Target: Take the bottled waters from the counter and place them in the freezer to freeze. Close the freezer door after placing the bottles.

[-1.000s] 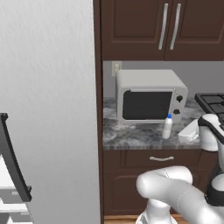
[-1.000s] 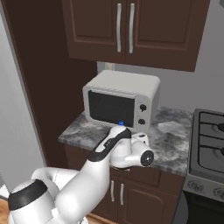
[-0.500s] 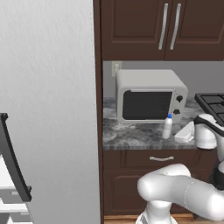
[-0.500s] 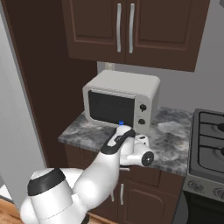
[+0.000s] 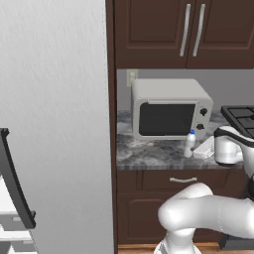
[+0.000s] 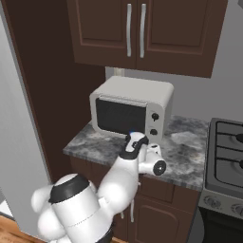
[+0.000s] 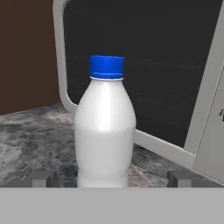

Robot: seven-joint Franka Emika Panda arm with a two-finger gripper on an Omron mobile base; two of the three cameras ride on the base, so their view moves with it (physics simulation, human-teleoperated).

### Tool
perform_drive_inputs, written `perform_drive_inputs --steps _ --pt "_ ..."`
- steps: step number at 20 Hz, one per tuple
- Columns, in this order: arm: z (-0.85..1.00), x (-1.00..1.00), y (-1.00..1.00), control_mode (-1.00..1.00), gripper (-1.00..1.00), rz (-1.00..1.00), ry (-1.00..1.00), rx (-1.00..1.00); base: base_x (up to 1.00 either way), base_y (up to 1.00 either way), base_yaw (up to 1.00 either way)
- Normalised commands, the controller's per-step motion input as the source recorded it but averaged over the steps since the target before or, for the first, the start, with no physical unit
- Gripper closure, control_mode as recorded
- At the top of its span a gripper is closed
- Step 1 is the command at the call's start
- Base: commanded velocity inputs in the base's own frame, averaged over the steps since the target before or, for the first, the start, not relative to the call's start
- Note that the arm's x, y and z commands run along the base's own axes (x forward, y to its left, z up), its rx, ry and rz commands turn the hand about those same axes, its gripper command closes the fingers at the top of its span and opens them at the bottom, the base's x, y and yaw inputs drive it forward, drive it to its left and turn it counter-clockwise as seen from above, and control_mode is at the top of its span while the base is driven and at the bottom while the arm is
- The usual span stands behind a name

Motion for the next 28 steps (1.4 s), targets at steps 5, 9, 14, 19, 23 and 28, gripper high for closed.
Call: perform_drive_inputs --steps 5,9,14,19,23,28 --pt "-0.05 0.25 0.02 -1.00 -1.00 0.00 0.00 0.00 0.00 0.00 0.00" --pt "-0.10 0.23 0.11 -1.00 -1.00 0.00 0.00 0.00 0.00 0.00 0.00" --pt "-0.05 0.19 0.16 -1.00 -1.00 0.00 0.00 0.00 0.00 0.00 0.00" --pt "-0.01 0.04 0.14 -1.00 -1.00 0.00 0.00 0.00 0.00 0.00 0.00" --pt "0.00 0.02 0.20 -1.00 1.00 0.00 0.00 0.00 0.00 0.00 0.00" --pt "0.00 0.02 0.06 -1.00 1.00 0.00 0.00 0.00 0.00 0.00 0.00"
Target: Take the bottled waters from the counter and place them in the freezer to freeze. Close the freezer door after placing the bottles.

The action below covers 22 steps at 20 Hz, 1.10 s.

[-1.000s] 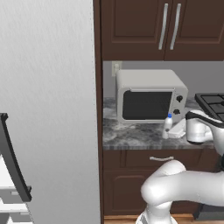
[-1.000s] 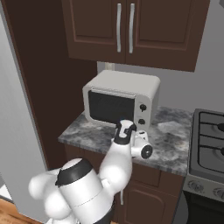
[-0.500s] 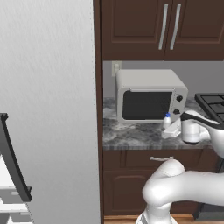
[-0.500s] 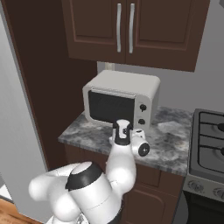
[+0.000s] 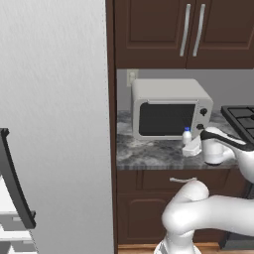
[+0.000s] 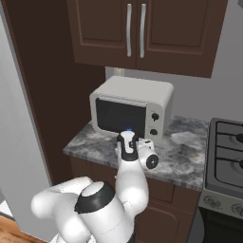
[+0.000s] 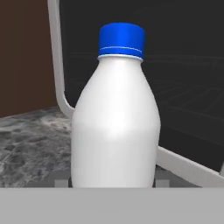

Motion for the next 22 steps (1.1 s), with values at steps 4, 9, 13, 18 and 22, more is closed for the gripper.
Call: perform_drive_inputs --steps 4,9,13,18,22 --pt "0.00 -0.02 -0.10 -1.00 1.00 0.00 0.00 0.01 0.00 0.00 0.00" --pt "0.30 -0.43 -0.05 -1.00 1.00 0.00 0.00 0.02 0.00 0.00 0.00" --pt "0.75 -0.96 0.06 -1.00 1.00 0.00 0.00 0.00 0.00 0.00 0.00" --pt "0.87 -1.00 0.23 -1.00 1.00 0.00 -0.05 0.04 0.00 0.00 0.00" --pt "0.98 -1.00 0.25 -1.00 1.00 0.00 -0.05 0.09 0.00 0.00 0.00"
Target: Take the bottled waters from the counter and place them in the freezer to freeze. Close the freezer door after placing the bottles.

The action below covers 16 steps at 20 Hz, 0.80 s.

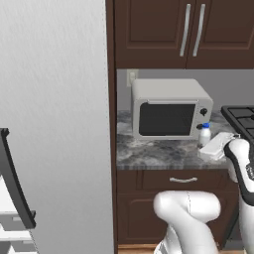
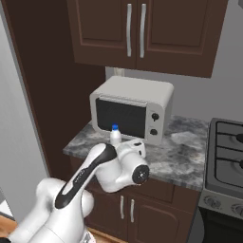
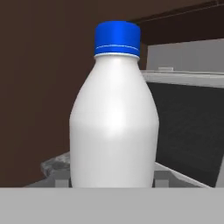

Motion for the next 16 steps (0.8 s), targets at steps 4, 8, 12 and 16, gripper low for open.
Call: perform_drive_inputs --steps 4,8,12,16 --pt "0.76 -0.97 0.17 -1.00 1.00 0.05 0.00 0.14 0.00 0.00 0.00" --pt "0.38 -0.94 0.06 -1.00 1.00 0.23 -0.09 0.11 0.00 0.00 0.00" --pt "0.06 -1.00 0.12 -1.00 1.00 0.35 -0.30 -0.03 0.00 0.00 0.00" --pt "0.36 -1.00 0.28 -1.00 1.00 0.37 -0.24 -0.13 0.00 0.00 0.00"
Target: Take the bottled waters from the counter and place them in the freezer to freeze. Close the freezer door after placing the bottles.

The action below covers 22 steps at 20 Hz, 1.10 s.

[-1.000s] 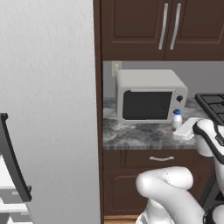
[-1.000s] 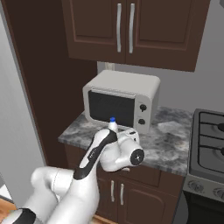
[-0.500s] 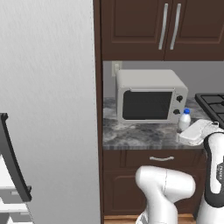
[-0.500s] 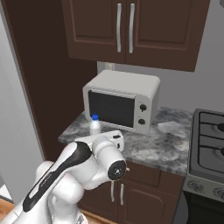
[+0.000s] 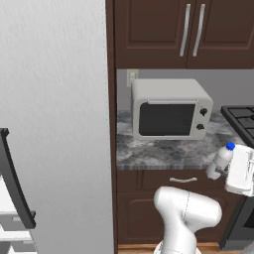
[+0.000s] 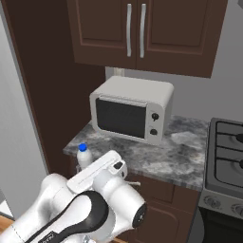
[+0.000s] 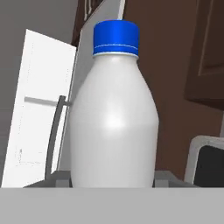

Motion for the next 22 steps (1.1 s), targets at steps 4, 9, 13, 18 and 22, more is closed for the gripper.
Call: perform_drive_inputs --steps 4,9,13,18,22 --pt "0.31 -0.78 0.42 -1.00 1.00 0.34 -0.09 -0.13 0.00 0.00 0.00" --pt "0.11 -0.20 0.62 -1.00 1.00 0.22 0.11 -0.03 0.00 0.00 0.00" --pt "-0.41 0.00 0.20 -1.00 1.00 0.02 0.06 -0.11 0.00 0.00 0.00" --pt "-0.30 0.07 0.17 -1.00 1.00 0.00 -0.02 -0.01 0.00 0.00 0.00" --pt "-0.03 0.13 0.01 -1.00 1.00 0.00 -0.02 0.00 0.00 0.00 0.00"
